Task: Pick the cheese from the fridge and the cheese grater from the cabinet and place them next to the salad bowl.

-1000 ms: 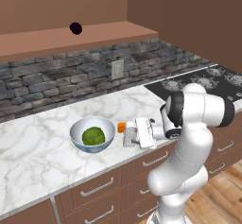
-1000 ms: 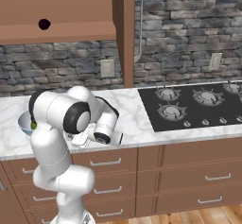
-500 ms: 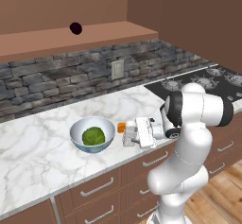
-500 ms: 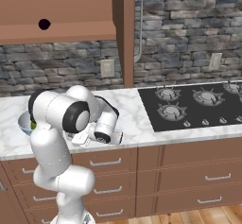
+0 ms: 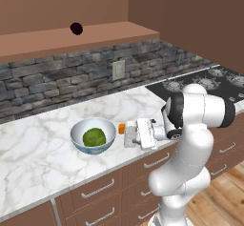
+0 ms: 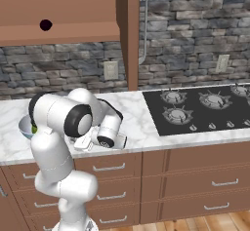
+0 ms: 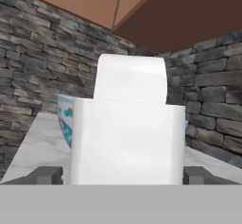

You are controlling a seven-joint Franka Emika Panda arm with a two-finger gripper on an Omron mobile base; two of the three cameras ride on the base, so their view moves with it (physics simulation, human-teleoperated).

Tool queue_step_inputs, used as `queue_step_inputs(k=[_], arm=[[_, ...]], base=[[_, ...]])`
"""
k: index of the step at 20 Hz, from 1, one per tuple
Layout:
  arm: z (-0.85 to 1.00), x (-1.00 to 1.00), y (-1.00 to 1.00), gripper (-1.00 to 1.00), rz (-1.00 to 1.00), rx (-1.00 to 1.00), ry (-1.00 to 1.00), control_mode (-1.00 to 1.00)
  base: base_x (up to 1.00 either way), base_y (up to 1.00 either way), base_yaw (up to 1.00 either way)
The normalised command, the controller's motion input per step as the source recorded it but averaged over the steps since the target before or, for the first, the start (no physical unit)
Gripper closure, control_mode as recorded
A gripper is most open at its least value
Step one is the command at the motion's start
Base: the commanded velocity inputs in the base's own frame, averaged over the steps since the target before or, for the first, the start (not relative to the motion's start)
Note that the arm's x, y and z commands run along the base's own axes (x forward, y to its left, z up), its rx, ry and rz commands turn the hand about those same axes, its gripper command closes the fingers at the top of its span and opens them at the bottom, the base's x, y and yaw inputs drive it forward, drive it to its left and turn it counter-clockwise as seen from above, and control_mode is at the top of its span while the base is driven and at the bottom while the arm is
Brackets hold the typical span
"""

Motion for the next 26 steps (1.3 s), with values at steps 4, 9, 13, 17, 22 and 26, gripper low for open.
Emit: queue_step_inputs(k=[4, 9, 13, 17, 22, 26], arm=[[0.00, 0.00, 0.00, -1.00, 0.00, 0.00, 0.00, -1.00], [0.00, 0.00, -0.15, -1.00, -0.01, 0.00, 0.06, -1.00], [0.00, 0.00, -0.26, -1.00, -0.02, 0.00, 0.06, -1.00], [0.00, 0.00, -0.22, -1.00, -0.01, 0.00, 0.04, -1.00], [-0.02, 0.00, -0.20, -1.00, -0.02, 0.00, 0.05, -1.00], [-0.02, 0.00, -0.23, -1.00, -0.03, 0.00, 0.10, -1.00]], base=[[0.00, 0.00, 0.00], [0.00, 0.00, 0.00], [0.00, 0.00, 0.00], [0.00, 0.00, 0.00], [0.00, 0.00, 0.00], [0.00, 0.00, 0.00]])
